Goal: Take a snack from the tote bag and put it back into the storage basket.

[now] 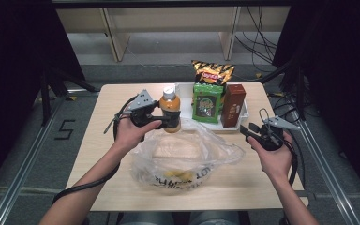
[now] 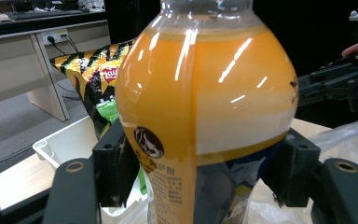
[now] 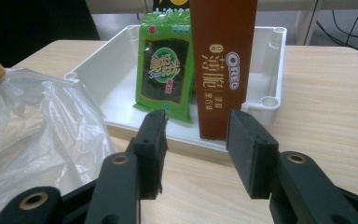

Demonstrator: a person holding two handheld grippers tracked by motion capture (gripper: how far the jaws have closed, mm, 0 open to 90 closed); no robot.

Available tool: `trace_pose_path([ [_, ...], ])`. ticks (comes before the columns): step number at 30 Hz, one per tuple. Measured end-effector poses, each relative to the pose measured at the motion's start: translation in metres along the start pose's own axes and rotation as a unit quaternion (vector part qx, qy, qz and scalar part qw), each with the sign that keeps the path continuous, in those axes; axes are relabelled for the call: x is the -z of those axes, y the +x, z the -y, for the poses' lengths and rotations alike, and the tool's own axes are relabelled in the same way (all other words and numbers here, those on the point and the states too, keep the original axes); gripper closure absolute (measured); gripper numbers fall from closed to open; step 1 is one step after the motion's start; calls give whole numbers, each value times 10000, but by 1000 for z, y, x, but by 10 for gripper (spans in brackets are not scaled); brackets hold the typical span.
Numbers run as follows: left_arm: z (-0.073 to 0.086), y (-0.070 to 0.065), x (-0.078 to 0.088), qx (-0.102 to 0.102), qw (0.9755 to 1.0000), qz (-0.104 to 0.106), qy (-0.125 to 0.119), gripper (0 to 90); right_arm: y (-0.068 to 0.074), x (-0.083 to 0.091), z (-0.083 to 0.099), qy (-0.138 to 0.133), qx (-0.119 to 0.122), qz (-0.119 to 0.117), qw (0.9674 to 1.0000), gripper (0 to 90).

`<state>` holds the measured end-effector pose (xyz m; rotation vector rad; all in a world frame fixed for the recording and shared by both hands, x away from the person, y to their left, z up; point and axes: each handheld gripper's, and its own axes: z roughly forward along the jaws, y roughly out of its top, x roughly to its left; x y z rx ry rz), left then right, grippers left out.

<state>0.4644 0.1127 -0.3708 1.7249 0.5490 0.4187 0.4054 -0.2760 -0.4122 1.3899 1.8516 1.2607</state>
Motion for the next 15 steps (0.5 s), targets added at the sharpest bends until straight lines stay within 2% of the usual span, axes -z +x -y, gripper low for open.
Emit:
trace_pose_path([
  [3, -2, 2, -1, 0, 10000, -9, -13, 345, -1, -1, 0, -42, 74, 9, 10000, 581],
  [5, -3, 3, -2, 12, 10000, -10, -28, 345, 1, 0, 0, 14, -89, 1, 10000, 582],
  [7, -4, 4, -3, -11, 10000, 0, -33, 345, 0, 0, 1, 15, 3, -30, 10000, 582],
  [8, -4, 4, -3, -18, 10000, -10, -30, 345, 2, 2, 0, 88, -87, -2, 9999, 582],
  [10, -5, 5, -4, -41, 10000, -5, -37, 345, 1, 0, 0, -10, -20, -26, 10000, 582],
  [15, -6, 8, -7, -16, 10000, -18, -58, 345, 1, 1, 0, 79, -23, -24, 10000, 582],
])
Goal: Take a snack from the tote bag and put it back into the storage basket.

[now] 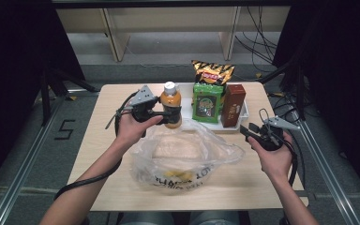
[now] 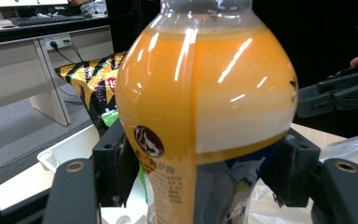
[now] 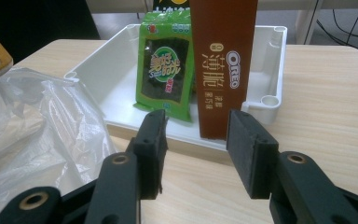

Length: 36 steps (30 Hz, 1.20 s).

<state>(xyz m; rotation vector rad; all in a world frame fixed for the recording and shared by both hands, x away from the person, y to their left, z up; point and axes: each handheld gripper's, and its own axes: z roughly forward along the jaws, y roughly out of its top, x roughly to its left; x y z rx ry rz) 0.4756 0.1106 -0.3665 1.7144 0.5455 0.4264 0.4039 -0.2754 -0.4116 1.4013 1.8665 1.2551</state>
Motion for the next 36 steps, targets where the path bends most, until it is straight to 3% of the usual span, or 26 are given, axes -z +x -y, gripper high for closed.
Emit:
trace_pose_path([
  [6, -2, 3, -4, -7, 10000, -20, -9, 345, -1, 0, 0, -1, 47, 35, 10000, 581],
  [8, -2, 4, -5, -50, 10000, -13, 8, 345, 2, -1, 1, -20, -140, 48, 9999, 581],
  [20, -3, 6, -15, -66, 10000, -12, 4, 345, 2, -1, 2, -26, -131, 33, 9999, 581],
  [22, -4, 7, -17, -90, 10000, -11, -5, 345, 3, -1, 1, 15, -231, 21, 9997, 581],
  [23, -4, 7, -17, -106, 9999, -7, -3, 345, 2, -1, 1, -31, -128, 44, 9999, 581],
  [24, -4, 7, -18, -112, 9999, 5, -3, 345, 3, -1, 1, -8, -209, 46, 9998, 581],
  [36, -6, 11, -25, -93, 9999, -43, 4, 345, 2, 0, 2, 16, -191, -14, 9998, 580],
])
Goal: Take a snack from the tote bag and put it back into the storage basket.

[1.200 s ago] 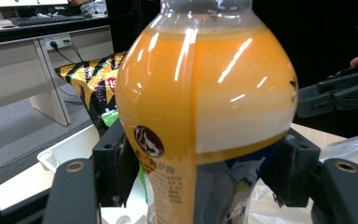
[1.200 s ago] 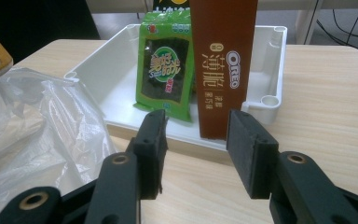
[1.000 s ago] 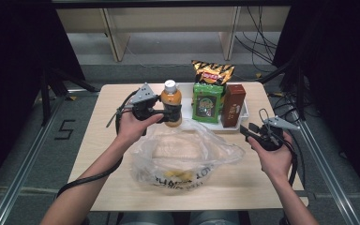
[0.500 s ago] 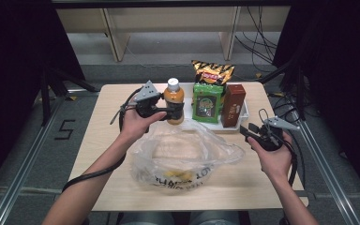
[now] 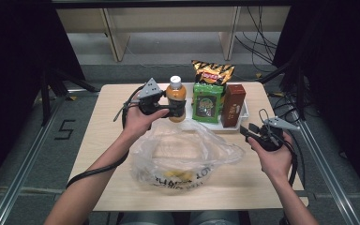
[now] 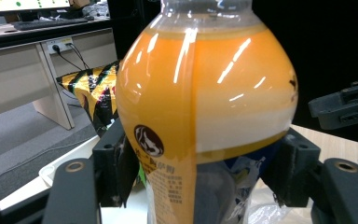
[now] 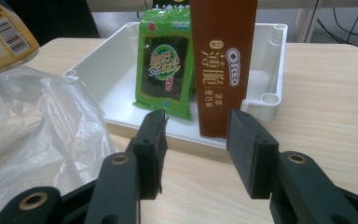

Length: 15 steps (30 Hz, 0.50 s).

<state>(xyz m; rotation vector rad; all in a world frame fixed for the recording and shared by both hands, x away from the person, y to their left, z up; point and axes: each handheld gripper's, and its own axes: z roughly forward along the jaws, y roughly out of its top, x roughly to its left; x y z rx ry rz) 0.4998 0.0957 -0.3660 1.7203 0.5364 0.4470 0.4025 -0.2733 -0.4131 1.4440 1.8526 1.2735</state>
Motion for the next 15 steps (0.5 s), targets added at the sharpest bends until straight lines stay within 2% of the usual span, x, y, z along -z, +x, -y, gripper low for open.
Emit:
trace_pose_path([
  [5, 1, 3, -2, 10, 10000, -14, 22, 345, 0, 0, 0, -3, -20, 14, 10000, 580],
  [6, 1, 4, -3, -17, 10000, -6, 28, 345, -1, -1, 0, -52, 44, 60, 10000, 580],
  [8, 1, 5, -4, 19, 10000, -27, 36, 345, 0, -1, 0, -19, -31, 46, 10000, 580],
  [12, 2, 8, -6, 19, 10000, -35, 50, 345, -3, -2, 1, -29, 153, 39, 9999, 580],
  [15, 3, 9, -8, 22, 10000, -54, 62, 345, -3, -2, 1, -26, 156, 57, 9999, 579],
])
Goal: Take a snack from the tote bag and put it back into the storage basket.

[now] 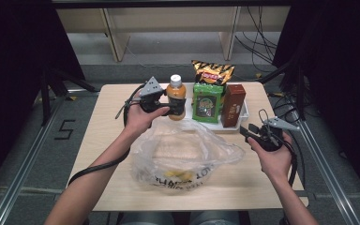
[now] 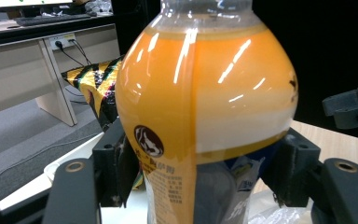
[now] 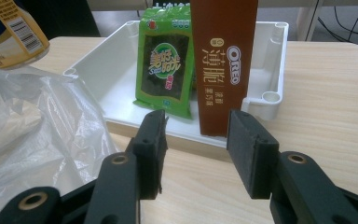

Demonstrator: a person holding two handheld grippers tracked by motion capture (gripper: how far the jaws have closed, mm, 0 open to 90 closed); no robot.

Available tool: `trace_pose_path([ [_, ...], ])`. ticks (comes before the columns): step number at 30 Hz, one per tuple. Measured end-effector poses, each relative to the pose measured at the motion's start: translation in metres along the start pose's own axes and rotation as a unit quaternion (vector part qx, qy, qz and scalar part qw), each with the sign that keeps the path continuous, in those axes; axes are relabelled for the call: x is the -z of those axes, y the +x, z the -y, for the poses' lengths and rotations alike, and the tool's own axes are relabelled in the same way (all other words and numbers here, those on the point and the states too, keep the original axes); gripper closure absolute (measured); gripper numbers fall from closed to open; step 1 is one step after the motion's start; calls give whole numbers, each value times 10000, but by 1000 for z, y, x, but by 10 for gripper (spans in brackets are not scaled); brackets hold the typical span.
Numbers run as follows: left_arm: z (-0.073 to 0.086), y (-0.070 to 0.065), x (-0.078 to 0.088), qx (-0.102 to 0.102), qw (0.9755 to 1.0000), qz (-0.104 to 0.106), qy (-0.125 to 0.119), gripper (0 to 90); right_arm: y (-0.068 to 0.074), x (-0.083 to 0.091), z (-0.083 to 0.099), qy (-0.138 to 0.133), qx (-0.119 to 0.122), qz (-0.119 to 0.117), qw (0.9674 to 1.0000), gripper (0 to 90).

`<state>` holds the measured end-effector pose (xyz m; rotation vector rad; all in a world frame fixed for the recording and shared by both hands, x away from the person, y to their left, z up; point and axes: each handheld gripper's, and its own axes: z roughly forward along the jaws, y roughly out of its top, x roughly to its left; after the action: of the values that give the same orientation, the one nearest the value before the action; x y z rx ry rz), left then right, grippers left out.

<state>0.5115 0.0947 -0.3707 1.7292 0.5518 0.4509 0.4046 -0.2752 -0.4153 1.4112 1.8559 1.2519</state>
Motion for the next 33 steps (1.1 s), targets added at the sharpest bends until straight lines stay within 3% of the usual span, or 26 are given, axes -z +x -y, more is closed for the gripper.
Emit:
trace_pose_path([
  [3, 1, 2, -2, 10, 10000, 6, 11, 345, 2, 1, 0, 42, -127, 19, 9999, 579],
  [4, 1, 2, -2, 7, 10000, 10, 27, 345, -1, 0, 0, 33, 66, 13, 10000, 579],
  [6, 1, 3, -4, 10, 10000, 2, 33, 345, -1, 0, 0, -15, 64, 3, 10000, 579],
  [9, 1, 4, -6, 30, 10000, 23, 13, 345, 1, 1, 0, 67, -82, 20, 9999, 579],
  [13, 1, 6, -8, 70, 10000, 2, 22, 345, 1, 0, 1, 29, -48, -57, 10000, 579],
  [14, 2, 7, -9, 79, 10000, 2, 20, 345, 2, 0, 1, 36, -131, -42, 9999, 579],
  [16, 2, 8, -11, 90, 10000, -7, 31, 345, -1, 1, 0, 43, 30, 16, 10000, 579],
  [22, 4, 11, -16, 110, 9999, -44, 60, 345, -1, 0, 1, 45, -4, -40, 10000, 579],
  [23, 4, 12, -17, 114, 9999, -51, 62, 345, 1, 0, 1, 80, -140, -56, 9999, 578],
  [25, 4, 13, -19, 125, 9999, -64, 61, 345, 2, 1, 1, 104, -186, -69, 9997, 578],
  [28, 4, 14, -21, 130, 9999, -70, 83, 345, 0, -1, 1, 36, 1, 18, 10000, 579],
  [30, 5, 15, -23, 134, 9998, -83, 95, 345, 3, 0, 1, 79, -183, 6, 9998, 578],
  [33, 6, 16, -26, 102, 9998, -93, 111, 345, 3, 0, 1, 82, -189, -30, 9998, 578],
])
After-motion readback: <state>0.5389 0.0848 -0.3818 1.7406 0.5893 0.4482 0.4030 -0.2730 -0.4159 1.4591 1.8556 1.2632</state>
